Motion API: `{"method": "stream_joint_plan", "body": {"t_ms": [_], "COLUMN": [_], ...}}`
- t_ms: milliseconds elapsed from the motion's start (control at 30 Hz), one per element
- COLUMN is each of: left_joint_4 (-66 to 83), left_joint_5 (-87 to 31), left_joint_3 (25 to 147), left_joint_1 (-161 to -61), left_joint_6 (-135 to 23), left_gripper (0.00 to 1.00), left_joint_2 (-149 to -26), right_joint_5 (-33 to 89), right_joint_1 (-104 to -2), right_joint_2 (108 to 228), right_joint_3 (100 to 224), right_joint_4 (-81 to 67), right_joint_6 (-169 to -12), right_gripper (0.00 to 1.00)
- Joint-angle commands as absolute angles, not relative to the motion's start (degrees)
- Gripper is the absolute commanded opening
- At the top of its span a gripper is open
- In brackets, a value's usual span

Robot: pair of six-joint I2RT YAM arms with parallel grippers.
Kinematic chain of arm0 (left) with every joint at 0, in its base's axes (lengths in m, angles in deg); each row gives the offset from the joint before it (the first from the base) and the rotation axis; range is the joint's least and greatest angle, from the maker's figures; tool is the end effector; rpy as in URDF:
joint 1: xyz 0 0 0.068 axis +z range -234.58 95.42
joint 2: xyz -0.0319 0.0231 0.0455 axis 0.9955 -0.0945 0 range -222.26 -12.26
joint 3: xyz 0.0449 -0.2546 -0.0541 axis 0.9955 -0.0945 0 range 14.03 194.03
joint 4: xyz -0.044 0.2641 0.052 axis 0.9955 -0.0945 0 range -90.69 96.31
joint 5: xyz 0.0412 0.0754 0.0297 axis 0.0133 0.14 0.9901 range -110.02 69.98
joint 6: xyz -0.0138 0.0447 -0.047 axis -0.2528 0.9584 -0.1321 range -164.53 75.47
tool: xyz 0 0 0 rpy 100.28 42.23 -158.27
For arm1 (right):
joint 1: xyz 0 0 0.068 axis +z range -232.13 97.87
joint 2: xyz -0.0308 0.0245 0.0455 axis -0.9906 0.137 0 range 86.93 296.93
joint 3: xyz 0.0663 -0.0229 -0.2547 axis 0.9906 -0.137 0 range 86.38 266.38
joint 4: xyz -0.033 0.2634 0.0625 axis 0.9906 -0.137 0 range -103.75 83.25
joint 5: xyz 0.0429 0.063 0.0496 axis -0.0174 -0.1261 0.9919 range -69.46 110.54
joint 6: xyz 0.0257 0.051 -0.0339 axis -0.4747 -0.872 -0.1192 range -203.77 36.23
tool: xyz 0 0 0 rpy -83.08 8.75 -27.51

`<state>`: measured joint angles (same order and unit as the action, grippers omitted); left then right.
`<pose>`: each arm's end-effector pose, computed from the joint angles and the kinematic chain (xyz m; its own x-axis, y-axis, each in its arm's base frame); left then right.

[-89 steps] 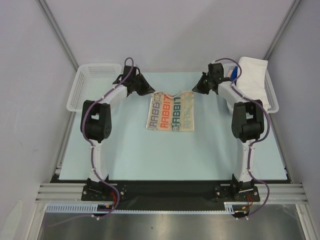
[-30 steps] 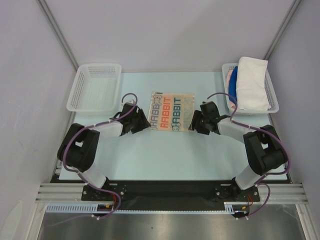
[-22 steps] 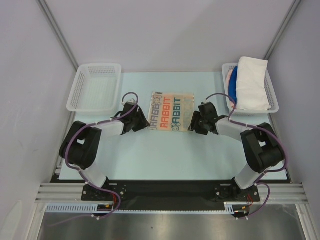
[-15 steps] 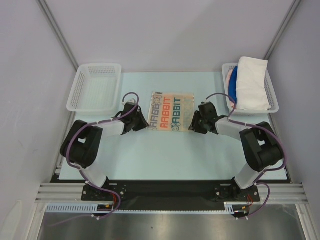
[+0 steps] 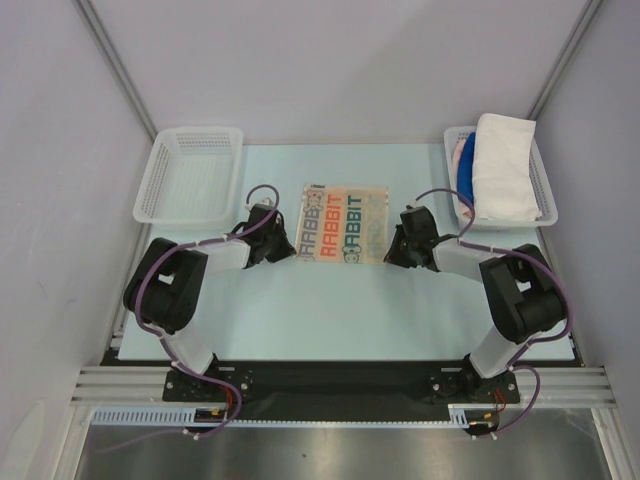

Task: Fold and stack the towels
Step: Fold the towel

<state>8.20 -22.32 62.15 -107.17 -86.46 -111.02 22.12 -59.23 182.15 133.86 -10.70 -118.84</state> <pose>0.3239 -0.1370 0.1098 -0.7893 -0.3948 -0.4702 -0.1601 0.8717 -0.4631 0.3117 0.1332 0.1183 -0.8241 0.2755 -0.4949 0.0840 0.9235 0.3742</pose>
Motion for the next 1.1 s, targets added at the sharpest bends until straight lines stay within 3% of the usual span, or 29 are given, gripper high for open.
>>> {"method": "stream_joint_plan", "body": {"t_ms": [0,400,633,767,1067], "left_joint_4": [6.1,3.8,4.2,5.2,7.5], "left_joint_5": [-22.8,-24.5,-27.0,-28.8,-31.7], "left_joint_3": [61.8,62.0,59.4,57.2,58.0], "left_joint_1": [-107.5,-107.6,-108.0,-108.7,-109.6], "left_joint_6": [-84.7,-84.0,-84.3,-85.1,-87.2], "left_gripper": [0.00,0.01,0.36,0.46,0.34], "left_joint_2": [-111.9,-107.2,-105.3,-103.9,-107.6], "right_joint_5": [20.8,21.9,22.5,22.8,23.1], "right_joint_1": [-60.2,-60.9,-60.9,-60.9,-60.9], "right_joint_2": [181.5,174.7,174.3,174.6,175.2], "right_joint_3": [131.6,132.9,130.9,130.2,130.1], "right_joint_4": [-12.2,-15.1,-14.8,-14.6,-14.3], "right_joint_6": [-117.4,-115.1,-115.0,-115.1,-115.1], "right_gripper": [0.15,0.07,0.06,0.06,0.06]}}
